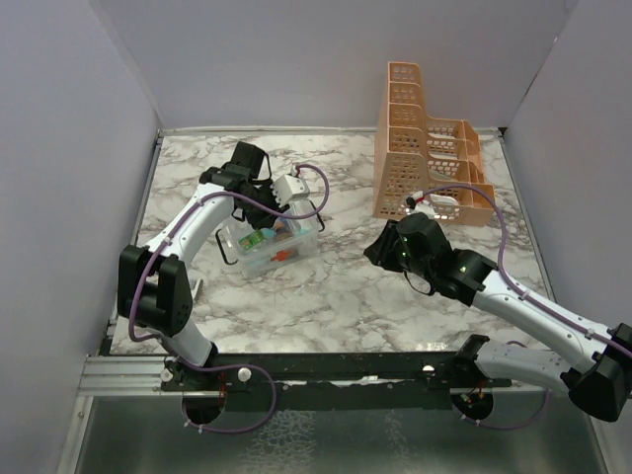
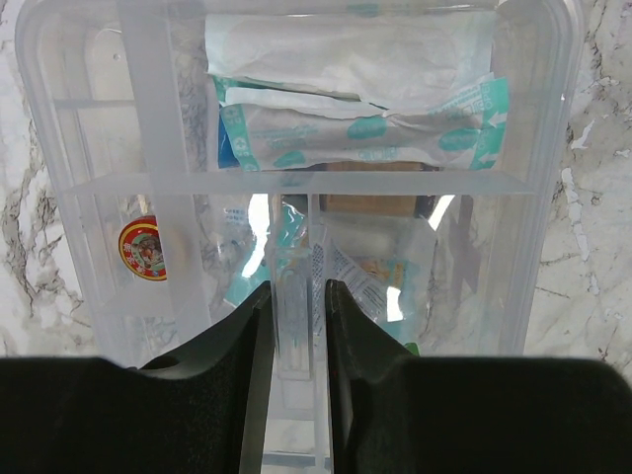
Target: Organize the medicine kit
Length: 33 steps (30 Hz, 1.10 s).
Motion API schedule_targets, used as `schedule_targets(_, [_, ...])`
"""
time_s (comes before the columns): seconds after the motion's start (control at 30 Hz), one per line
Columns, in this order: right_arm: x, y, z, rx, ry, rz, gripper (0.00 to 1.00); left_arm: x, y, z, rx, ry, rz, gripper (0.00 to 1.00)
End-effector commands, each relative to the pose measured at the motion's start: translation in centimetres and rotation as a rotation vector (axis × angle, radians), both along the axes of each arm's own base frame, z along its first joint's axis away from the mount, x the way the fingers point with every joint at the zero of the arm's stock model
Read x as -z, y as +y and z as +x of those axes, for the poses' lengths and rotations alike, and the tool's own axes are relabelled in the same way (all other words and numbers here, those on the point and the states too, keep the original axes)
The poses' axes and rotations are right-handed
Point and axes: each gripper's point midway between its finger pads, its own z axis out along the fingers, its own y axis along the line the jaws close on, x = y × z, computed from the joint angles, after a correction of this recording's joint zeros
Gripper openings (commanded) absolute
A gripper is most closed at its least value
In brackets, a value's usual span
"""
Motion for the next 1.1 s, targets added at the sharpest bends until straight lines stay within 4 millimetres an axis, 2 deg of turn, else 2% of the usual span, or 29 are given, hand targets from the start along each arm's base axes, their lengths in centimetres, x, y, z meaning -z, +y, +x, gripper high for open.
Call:
schedule_targets(0.0, [0.0,0.4,0.0,-0.003,0.000,0.024,0.30,0.2,0.1,-0.3,0.001,0.026,0.016,0.04])
schedule_targets(0.13, [0.0,0.5,0.1,-0.001,0.000,0.028,0.30,0.8,0.2,-0.6,-0.003,0.072,0.028,0.05])
schedule_targets(0.3, [0.2,0.6,0.1,-0.004,0.003,0.031,0.30,1.5,0.3,-0.4,-0.036,0.124,0.045,0.15])
schedule_targets(0.37, [0.1,0.6,0.1,-0.002,0.001,0.030,0.30,1.3,0.2,-0.1,-0.055,0.131,0.044,0.22])
schedule_targets(0.5, [0.0,0.4,0.3,0.004,-0.007,0.025,0.30,-0.2,-0.3,0.3,-0.077,0.121,0.009,0.38])
schedule_targets(0.63, [-0.2,0.4,0.4,0.008,-0.014,0.027,0.30,-1.9,-0.9,0.2,-0.070,0.109,-0.031,0.48])
schedule_targets(0.87, [-0.2,0.6,0.5,0.004,-0.015,0.032,0.31,-2.9,-0.8,0.1,-0.084,0.105,-0.029,0.53])
schedule_targets(1.07, [-0.1,0.6,0.7,0.001,-0.018,0.013,0.31,-6.6,-1.2,-0.1,-0.072,0.018,-0.088,0.59])
